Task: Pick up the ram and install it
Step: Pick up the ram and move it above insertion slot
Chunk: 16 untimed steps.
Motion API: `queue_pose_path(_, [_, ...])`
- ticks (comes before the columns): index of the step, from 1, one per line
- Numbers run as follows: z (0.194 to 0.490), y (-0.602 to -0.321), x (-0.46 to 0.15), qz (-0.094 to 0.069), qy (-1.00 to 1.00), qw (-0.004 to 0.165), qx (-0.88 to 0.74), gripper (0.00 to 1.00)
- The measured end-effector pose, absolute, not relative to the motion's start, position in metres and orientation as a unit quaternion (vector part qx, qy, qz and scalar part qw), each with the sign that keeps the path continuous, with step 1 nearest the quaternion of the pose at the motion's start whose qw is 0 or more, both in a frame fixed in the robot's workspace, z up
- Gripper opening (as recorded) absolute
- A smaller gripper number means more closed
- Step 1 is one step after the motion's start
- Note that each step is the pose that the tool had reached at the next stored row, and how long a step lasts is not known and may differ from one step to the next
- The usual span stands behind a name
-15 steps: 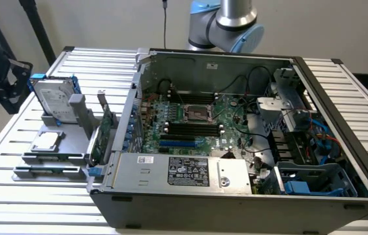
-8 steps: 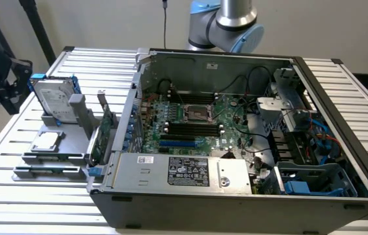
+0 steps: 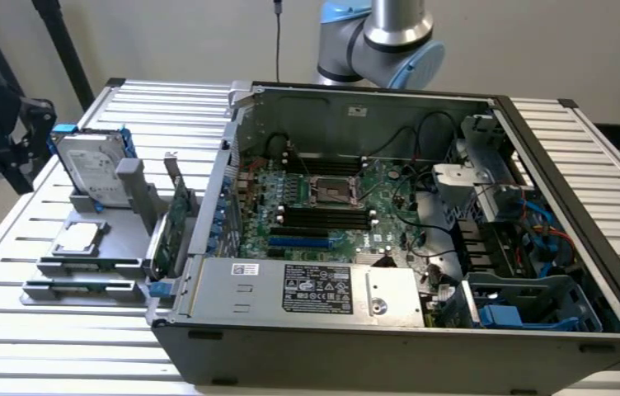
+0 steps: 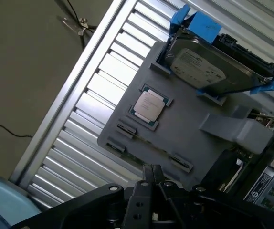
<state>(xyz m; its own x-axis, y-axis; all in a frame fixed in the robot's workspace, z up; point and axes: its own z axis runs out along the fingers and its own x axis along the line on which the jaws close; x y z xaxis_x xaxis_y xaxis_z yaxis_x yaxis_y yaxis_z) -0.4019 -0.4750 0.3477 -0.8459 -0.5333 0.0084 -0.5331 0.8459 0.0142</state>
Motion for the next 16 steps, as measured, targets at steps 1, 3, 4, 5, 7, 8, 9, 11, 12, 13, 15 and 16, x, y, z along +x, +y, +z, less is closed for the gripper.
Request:
queue_pose_path(1, [0.3474, -0.4750, -0.4020, -0.006, -0.958, 0.006, 0.286, 0.11])
queue_pose_path(3, [0.3467, -0.4750, -0.4020, -0.006, -0.953, 0.006, 0.303, 0.11])
queue_pose_path(4, [0.3463, -0.4750, -0.4020, -0.005, -0.950, 0.006, 0.312, 0.11])
queue_pose_path(5, [0.3456, -0.4750, -0.4020, -0.005, -0.947, 0.006, 0.321, 0.11])
queue_pose_path(7, [0.3445, -0.4750, -0.4020, -0.005, -0.941, 0.006, 0.338, 0.11])
queue_pose_path(8, [0.3439, -0.4750, -0.4019, -0.005, -0.938, 0.006, 0.346, 0.11])
queue_pose_path(9, [0.3433, -0.4750, -0.4020, -0.005, -0.935, 0.006, 0.355, 0.11])
queue_pose_path(11, [0.3420, -0.4750, -0.4020, -0.005, -0.928, 0.007, 0.371, 0.11])
queue_pose_path(12, [0.3414, -0.4750, -0.4019, -0.005, -0.925, 0.007, 0.380, 0.11])
queue_pose_path(13, [0.3407, -0.4750, -0.4020, -0.005, -0.921, 0.007, 0.389, 0.11])
queue_pose_path(15, [0.3396, -0.4750, -0.4020, -0.005, -0.914, 0.007, 0.405, 0.11])
queue_pose_path(16, [0.3390, -0.4750, -0.4020, -0.005, -0.910, 0.007, 0.414, 0.11])
